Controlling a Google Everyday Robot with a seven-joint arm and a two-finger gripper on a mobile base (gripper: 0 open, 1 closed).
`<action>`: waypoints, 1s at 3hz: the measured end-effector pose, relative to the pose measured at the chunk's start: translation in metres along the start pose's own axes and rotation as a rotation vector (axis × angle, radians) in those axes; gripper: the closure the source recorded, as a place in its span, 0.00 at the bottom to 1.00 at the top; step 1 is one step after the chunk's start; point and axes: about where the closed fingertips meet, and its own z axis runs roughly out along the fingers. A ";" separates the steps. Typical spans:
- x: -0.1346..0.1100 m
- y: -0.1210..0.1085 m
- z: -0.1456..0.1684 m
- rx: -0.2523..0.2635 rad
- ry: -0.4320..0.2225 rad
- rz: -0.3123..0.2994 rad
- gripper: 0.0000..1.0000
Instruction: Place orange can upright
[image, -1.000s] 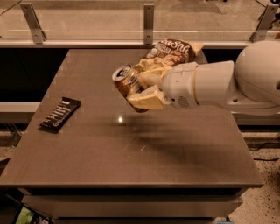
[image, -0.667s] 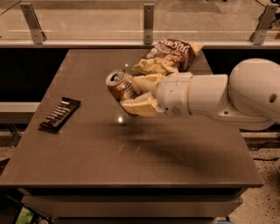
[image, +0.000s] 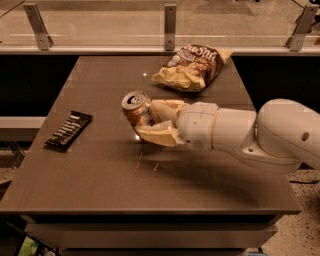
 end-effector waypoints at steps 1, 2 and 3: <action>0.018 -0.004 -0.002 0.010 -0.037 0.042 1.00; 0.033 -0.013 -0.005 0.016 -0.059 0.082 1.00; 0.042 -0.018 -0.005 0.019 -0.064 0.106 1.00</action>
Offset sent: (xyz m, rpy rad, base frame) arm 0.0238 -0.0352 -0.0455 0.1362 0.0793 -0.0455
